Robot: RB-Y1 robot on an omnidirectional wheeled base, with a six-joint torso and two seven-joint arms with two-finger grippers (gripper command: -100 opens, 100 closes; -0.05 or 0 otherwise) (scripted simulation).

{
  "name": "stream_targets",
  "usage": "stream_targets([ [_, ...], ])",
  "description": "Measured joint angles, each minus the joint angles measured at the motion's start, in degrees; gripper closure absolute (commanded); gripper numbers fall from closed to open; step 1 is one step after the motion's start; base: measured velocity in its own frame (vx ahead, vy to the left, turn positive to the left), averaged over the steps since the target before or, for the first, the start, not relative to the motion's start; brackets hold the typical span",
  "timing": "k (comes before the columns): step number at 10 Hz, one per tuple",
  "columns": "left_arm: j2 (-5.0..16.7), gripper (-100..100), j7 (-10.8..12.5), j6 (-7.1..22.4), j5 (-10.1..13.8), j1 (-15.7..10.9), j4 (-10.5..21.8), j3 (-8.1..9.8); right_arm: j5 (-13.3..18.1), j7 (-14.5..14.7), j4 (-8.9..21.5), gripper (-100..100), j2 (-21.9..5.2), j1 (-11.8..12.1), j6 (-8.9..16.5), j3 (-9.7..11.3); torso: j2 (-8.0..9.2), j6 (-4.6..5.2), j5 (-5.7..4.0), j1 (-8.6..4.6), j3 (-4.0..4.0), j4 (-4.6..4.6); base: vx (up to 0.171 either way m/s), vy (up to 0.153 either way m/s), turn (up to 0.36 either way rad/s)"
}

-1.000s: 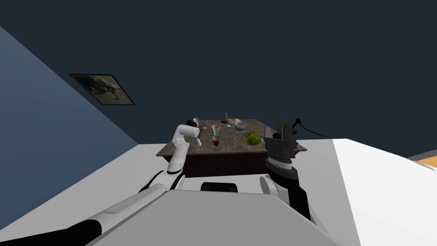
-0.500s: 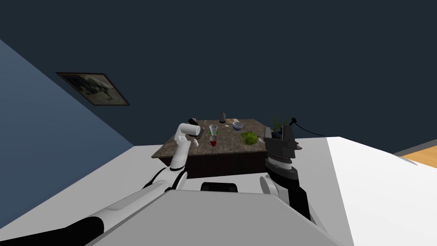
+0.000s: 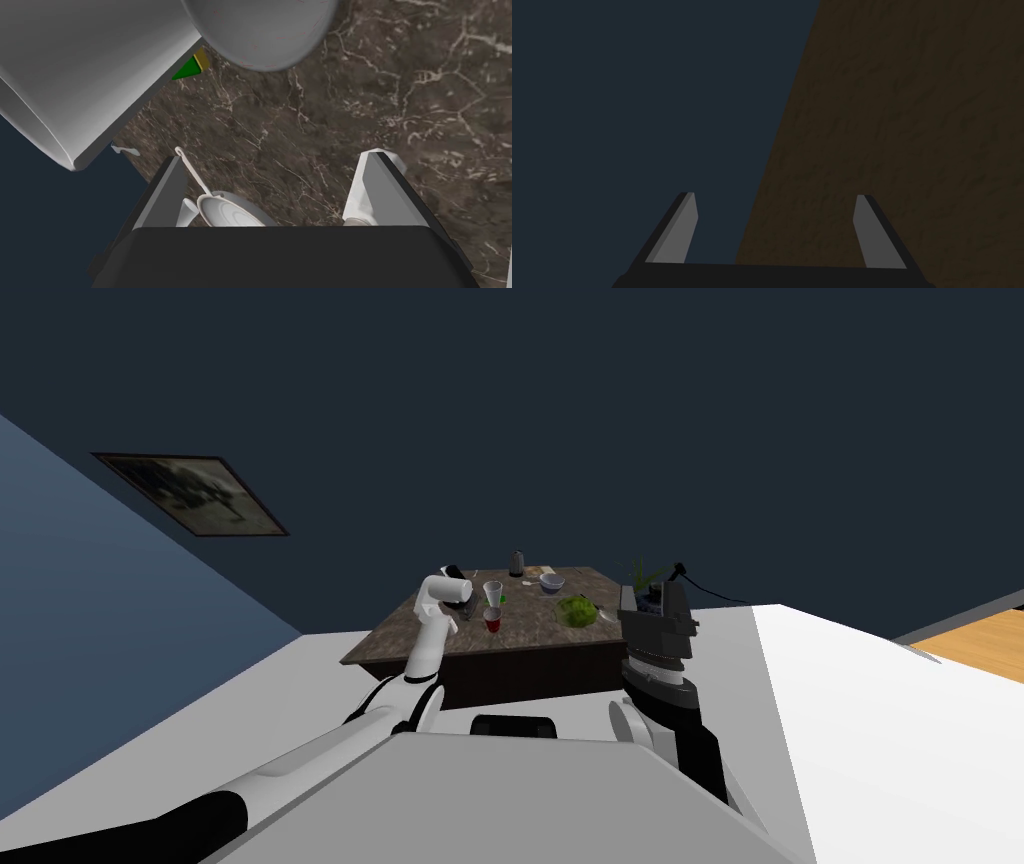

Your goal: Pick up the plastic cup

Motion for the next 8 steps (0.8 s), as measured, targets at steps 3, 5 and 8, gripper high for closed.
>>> stream_targets([
  [3, -1.6, -100, -0.1, 4.4, 0.5, -1.0, 1.6, 0.65, 0.0, 0.0, 0.0, 0, 0.0, 0.0, 0.0, 0.0, -0.01, -0.01, 0.01, 0.05, -0.01, 0.0, 0.033, -0.034, -0.04],
  [5, -2.5, -100, -0.4, 7.0, 0.9, -0.8, 2.4, 1.07, 0.0, 0.0, 0.0, 0, 0.0, 0.0, 0.0, 0.0, 0.0, -0.02, 0.02, 0.06, 0.0, 0.0, 0.025, -0.031, -0.019],
  [8, -4.1, -100, -0.3, 10.8, 1.0, -0.9, 3.3, 1.12, 0.0, 0.0, 0.0, 0, 0.0, 0.0, 0.0, 0.0, 0.04, -0.02, 0.03, 0.14, 0.02, 0.01, 0.017, -0.014, -0.017],
])
